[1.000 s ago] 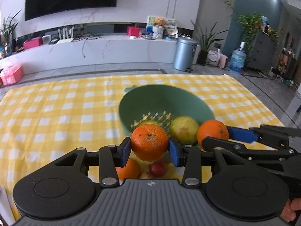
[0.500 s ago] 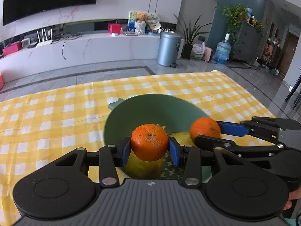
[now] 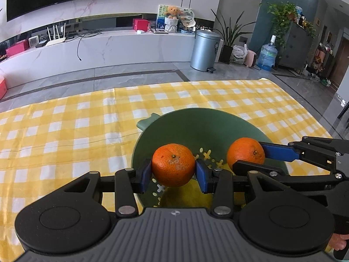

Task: Organize fruits
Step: 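Carry the orange in the left tool over the bowl while the right tool carries its orange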

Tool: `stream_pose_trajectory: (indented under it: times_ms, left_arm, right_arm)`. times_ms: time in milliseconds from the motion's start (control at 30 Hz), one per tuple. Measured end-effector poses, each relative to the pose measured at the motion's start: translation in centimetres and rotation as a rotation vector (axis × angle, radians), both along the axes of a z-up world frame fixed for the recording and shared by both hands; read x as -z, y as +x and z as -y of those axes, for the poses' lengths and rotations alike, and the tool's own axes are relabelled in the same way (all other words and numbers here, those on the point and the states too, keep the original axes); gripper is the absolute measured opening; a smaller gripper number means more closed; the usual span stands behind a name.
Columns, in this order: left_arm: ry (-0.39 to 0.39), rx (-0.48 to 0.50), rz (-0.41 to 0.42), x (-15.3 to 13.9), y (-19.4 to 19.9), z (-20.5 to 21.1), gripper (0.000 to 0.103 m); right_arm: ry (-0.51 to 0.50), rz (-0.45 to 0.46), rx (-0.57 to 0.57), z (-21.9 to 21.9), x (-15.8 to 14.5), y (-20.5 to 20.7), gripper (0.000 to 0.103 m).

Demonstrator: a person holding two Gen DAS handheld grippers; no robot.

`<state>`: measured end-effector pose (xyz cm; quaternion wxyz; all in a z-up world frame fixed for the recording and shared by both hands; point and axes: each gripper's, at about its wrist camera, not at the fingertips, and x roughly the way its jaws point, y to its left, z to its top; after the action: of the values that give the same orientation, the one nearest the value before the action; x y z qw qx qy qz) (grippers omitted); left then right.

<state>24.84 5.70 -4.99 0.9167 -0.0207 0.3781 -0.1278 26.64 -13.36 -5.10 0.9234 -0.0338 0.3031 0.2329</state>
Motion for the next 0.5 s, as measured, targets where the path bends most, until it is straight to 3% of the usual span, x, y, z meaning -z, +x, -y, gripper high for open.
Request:
stream_pose_trajectory:
  times_ms: [500]
  left_arm:
    - [0.022,0.020,-0.005,0.7,0.2,0.5,0.049]
  right_arm:
    - [-0.016,-0.004,0.015,-1.0,1.1,1.2,0.040]
